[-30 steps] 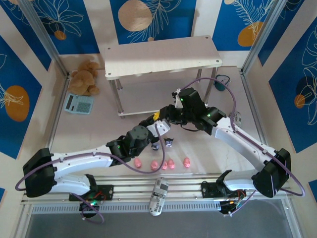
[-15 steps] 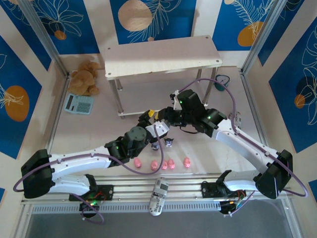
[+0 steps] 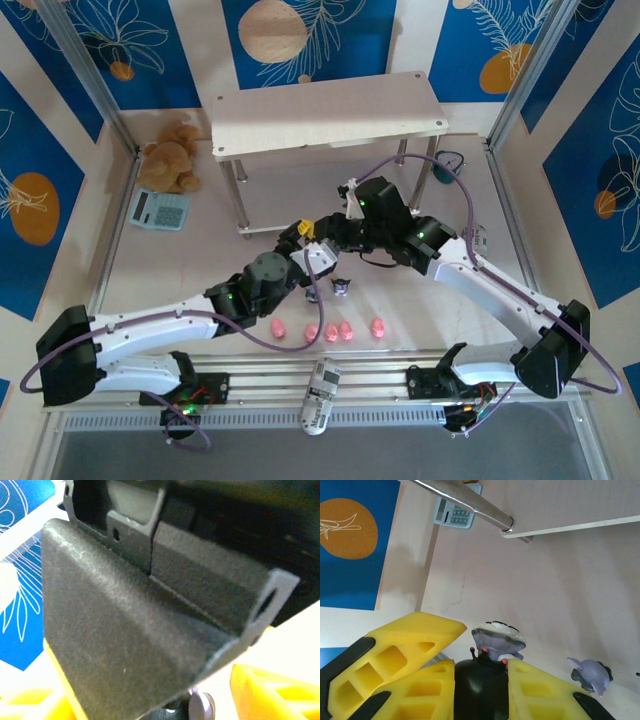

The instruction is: Place and organize the plastic toys onto the shelf

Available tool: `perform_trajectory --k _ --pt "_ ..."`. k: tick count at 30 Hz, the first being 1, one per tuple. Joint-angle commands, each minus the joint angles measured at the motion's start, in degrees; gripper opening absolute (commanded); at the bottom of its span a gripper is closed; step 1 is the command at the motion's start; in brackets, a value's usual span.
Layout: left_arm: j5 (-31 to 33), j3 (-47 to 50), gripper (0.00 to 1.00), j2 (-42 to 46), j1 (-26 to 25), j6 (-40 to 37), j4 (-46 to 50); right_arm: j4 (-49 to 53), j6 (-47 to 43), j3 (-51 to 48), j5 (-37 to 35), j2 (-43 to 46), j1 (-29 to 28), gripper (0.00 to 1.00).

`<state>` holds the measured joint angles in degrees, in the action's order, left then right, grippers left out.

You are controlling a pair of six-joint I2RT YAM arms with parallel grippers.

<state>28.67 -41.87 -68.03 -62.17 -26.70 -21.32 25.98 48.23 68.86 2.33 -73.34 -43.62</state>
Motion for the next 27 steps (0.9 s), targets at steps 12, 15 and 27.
perform_trajectory --k 12,15,27 --pt "-4.60 -1.89 0.51 3.09 6.16 6.52 10.74 7.45 -10.43 4.70 8.43 -1.53 -6.30 0.04" --pt "-3.44 -0.57 0.31 3.42 6.36 7.06 8.86 6.66 -9.24 3.21 5.73 -1.87 -5.99 0.03" --pt "-2.43 5.13 0.36 11.09 9.66 12.25 14.50 -2.44 -3.53 -2.17 17.79 -8.50 0.61 0.00"
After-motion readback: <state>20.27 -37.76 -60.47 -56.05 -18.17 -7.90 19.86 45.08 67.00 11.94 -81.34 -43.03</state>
